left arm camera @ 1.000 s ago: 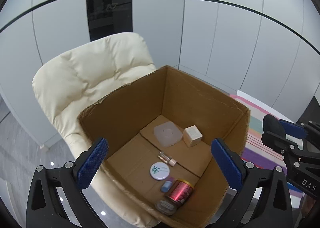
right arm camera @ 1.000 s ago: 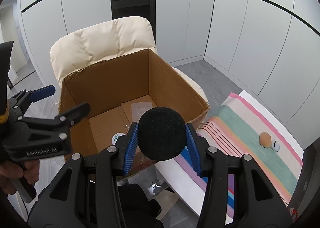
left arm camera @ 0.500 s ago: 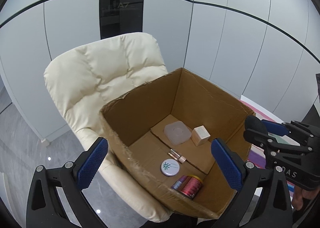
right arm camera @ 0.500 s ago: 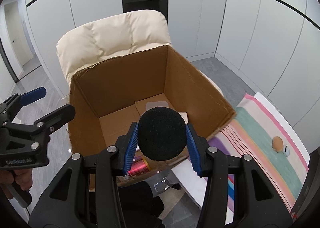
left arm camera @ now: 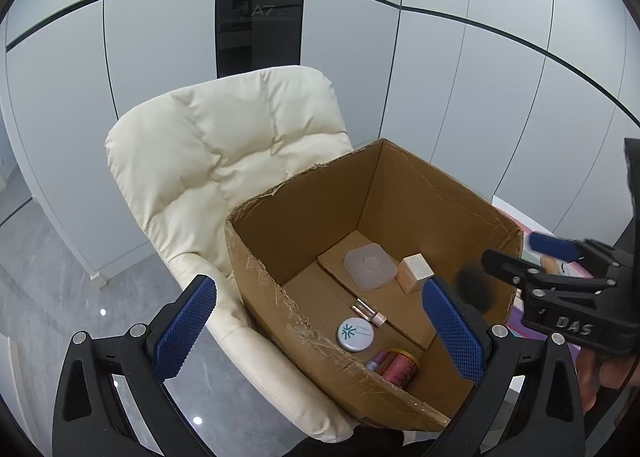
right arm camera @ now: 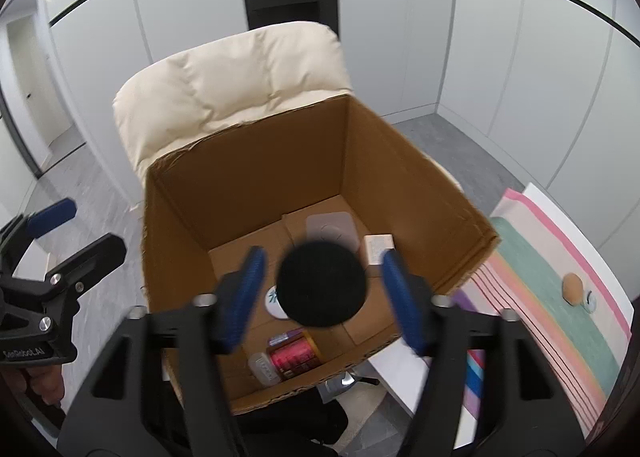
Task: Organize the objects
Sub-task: 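Open the left tool to drop the tube while the right tool drops the puff, then move both tools back over the towel toward the sponge and curler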
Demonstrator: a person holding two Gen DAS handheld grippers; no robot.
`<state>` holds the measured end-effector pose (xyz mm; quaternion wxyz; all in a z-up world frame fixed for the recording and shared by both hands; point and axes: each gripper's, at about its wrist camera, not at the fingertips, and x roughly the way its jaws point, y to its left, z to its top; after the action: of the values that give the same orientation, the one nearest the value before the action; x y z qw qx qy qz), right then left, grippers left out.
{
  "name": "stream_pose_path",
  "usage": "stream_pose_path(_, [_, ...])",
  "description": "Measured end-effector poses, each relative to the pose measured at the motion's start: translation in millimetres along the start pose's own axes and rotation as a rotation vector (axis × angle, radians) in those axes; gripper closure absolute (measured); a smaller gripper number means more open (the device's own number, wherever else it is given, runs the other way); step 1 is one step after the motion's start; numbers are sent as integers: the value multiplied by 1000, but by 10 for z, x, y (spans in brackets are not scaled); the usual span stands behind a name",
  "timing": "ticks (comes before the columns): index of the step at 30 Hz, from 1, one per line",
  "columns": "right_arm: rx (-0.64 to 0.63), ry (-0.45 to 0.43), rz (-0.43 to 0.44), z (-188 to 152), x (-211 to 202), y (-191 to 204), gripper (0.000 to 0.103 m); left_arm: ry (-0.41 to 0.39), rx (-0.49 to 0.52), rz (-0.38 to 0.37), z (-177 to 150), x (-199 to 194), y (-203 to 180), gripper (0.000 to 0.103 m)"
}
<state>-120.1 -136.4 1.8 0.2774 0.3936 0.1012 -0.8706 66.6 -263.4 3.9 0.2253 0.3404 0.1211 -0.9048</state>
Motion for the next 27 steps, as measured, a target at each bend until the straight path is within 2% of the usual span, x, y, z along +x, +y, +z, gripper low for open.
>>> stream_pose_path(2, [25, -24, -17, 13, -51, -52, 9, 1, 0, 2, 3, 4, -4, 0])
stream_pose_path(5, [38, -33, -41, 25, -85, -114, 0, 2, -2, 7, 13, 18, -19, 0])
stream_pose_path(11, [48, -6, -86, 1, -69, -234, 0, 6, 12, -2, 34, 57, -134, 0])
stream_pose_path(27, [118, -4, -131, -202, -275, -752, 0, 12, 86, -71, 77, 161, -736, 0])
